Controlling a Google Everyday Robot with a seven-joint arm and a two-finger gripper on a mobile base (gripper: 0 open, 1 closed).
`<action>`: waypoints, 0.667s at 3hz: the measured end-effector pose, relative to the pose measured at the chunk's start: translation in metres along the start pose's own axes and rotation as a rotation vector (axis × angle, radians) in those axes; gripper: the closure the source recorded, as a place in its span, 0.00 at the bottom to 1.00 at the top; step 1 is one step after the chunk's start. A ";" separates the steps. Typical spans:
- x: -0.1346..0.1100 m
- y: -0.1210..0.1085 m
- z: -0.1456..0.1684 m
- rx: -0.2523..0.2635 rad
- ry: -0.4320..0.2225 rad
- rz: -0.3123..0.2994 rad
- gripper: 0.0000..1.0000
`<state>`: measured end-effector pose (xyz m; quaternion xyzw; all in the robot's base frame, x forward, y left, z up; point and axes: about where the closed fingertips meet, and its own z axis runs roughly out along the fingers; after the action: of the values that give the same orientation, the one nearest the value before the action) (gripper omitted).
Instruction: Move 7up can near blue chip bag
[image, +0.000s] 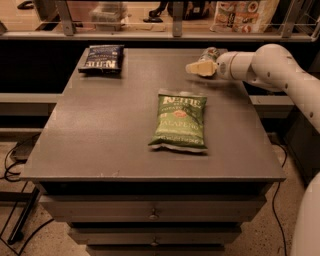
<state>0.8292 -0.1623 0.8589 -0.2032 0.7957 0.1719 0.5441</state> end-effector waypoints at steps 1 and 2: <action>0.003 -0.001 0.011 -0.001 0.008 0.001 0.28; 0.000 0.001 0.019 -0.003 0.018 -0.019 0.59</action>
Offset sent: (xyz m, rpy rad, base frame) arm 0.0188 0.0043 -0.0094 -0.0241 0.0112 -0.0026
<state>0.8435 -0.1520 0.8520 -0.2132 0.7983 0.1659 0.5383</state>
